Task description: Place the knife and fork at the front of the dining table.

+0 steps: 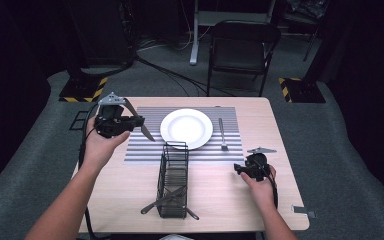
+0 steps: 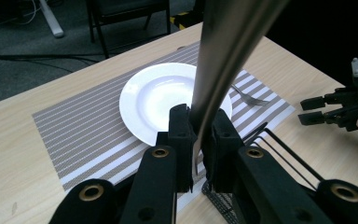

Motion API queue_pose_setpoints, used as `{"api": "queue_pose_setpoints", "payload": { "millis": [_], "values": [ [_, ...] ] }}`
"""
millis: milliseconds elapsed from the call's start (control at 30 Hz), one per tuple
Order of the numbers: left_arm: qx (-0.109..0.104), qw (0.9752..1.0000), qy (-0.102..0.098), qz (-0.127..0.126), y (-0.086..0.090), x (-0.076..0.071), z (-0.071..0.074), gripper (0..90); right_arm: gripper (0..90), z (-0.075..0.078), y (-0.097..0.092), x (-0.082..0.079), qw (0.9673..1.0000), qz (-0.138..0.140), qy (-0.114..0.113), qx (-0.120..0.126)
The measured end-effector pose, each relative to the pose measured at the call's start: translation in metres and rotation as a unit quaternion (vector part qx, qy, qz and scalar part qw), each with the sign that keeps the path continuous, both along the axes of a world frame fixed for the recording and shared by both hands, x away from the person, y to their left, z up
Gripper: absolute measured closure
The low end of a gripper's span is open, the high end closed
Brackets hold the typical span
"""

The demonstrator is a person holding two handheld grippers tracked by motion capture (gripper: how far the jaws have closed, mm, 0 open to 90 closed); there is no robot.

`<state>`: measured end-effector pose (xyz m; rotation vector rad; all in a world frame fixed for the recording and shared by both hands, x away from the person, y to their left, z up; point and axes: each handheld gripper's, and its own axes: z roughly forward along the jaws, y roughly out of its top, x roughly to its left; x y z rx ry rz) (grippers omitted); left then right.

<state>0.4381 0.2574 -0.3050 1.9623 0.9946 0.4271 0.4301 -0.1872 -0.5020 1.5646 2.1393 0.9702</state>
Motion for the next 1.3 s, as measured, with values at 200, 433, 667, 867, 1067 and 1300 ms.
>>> {"api": "queue_pose_setpoints", "payload": {
  "millis": [200, 433, 667, 867, 1067, 1300],
  "values": [
    [0.004, 0.9999, 0.005, 0.013, 0.004, 0.006, -0.015, 82.2, 45.8, 0.0, 0.0, 0.0, 1.0, -0.003, 0.002, 0.005],
    [0.011, 0.9997, 0.011, 0.019, 0.008, 0.011, -0.028, 82.2, 45.5, 0.0, -0.001, 0.0, 1.0, 0.0, 0.001, 0.005],
    [0.013, 0.9994, 0.01, 0.031, 0.014, 0.012, -0.04, 82.3, 45.5, 0.0, -0.001, 0.0, 1.0, 0.0, 0.001, 0.006],
    [0.017, 0.9987, 0.02, 0.043, 0.021, 0.012, -0.055, 82.3, 45.4, 0.0, -0.001, 0.0, 1.0, -0.001, 0.001, 0.008],
    [0.024, 0.9979, 0.028, 0.054, 0.028, 0.012, -0.068, 82.3, 45.5, 0.0, 0.0, 0.0, 1.0, 0.0, 0.0, 0.008],
    [0.02, 0.9969, 0.042, 0.064, 0.033, 0.014, -0.082, 82.3, 45.4, 0.0, 0.0, 0.0, 1.0, 0.001, 0.0, 0.008]
  ]
}}
